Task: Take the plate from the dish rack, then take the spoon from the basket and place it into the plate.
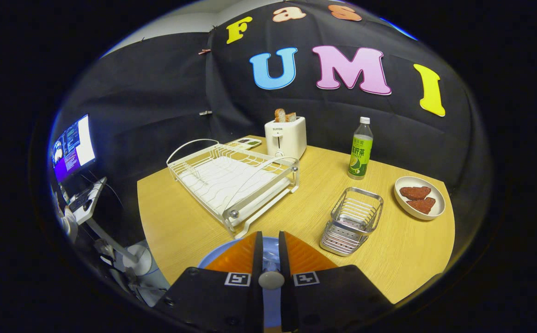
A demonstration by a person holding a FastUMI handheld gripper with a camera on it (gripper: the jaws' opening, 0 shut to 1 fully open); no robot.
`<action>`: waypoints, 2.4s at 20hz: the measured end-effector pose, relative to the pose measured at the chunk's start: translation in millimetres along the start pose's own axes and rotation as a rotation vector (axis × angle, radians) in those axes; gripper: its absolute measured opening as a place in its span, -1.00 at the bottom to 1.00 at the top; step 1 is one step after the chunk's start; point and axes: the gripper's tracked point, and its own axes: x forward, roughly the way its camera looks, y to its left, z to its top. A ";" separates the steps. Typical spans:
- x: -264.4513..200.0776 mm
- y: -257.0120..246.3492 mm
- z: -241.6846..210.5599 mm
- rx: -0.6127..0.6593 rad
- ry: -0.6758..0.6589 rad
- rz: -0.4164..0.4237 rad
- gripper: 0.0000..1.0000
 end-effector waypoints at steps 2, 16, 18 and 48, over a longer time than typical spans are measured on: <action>-1.0 3.0 -6.7 -0.006 0.027 -0.001 -0.61; -5.9 2.7 -23.0 0.000 0.099 0.002 0.02; -13.8 1.0 -7.9 0.021 0.068 -0.024 0.68; -182.3 -9.0 227.1 0.228 -0.475 -0.827 0.97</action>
